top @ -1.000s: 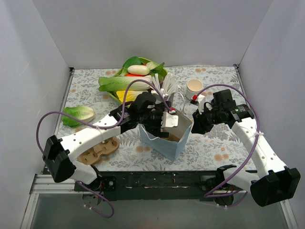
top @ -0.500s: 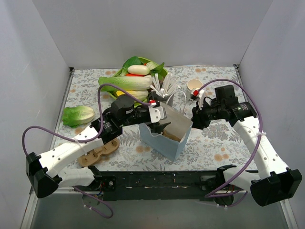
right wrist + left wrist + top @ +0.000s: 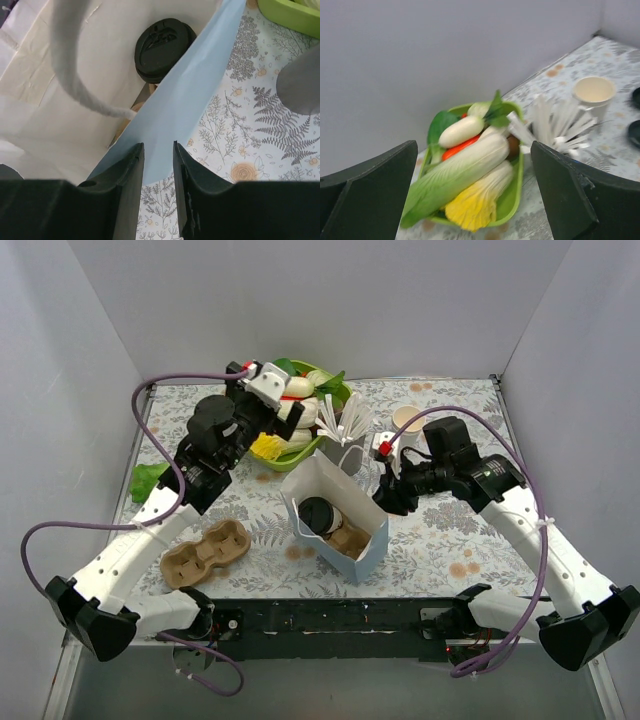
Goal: Pack the takeout coffee
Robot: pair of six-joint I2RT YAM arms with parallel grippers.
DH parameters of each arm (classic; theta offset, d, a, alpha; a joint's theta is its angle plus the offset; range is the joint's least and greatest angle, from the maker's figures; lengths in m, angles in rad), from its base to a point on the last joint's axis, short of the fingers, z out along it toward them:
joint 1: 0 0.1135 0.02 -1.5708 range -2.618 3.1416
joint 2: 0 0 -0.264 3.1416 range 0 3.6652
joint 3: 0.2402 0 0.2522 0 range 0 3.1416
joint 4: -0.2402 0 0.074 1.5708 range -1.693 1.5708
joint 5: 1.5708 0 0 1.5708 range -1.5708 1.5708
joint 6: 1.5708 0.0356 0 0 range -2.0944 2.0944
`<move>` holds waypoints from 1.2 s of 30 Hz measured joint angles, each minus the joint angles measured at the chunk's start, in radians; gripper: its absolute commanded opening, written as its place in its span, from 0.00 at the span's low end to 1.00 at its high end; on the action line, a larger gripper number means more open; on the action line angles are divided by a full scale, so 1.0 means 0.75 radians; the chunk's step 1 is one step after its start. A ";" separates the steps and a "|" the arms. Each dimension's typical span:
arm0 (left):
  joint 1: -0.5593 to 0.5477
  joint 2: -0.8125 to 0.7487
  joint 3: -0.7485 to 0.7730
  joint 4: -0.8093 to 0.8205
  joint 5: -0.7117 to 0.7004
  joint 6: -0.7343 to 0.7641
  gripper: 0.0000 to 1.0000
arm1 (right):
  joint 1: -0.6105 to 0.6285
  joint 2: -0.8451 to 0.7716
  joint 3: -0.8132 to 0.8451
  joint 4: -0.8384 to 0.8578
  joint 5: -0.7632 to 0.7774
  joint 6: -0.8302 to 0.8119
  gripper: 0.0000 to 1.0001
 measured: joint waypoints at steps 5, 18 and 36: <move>0.167 -0.033 -0.074 -0.080 -0.085 -0.097 0.98 | 0.064 0.000 0.036 0.002 0.007 -0.021 0.37; 0.179 -0.075 -0.193 -0.317 0.032 -0.200 0.98 | 0.141 0.003 0.093 0.016 0.107 -0.034 0.36; 0.185 -0.043 -0.054 -0.423 0.161 -0.180 0.98 | -0.129 0.232 0.568 0.186 0.049 0.102 0.20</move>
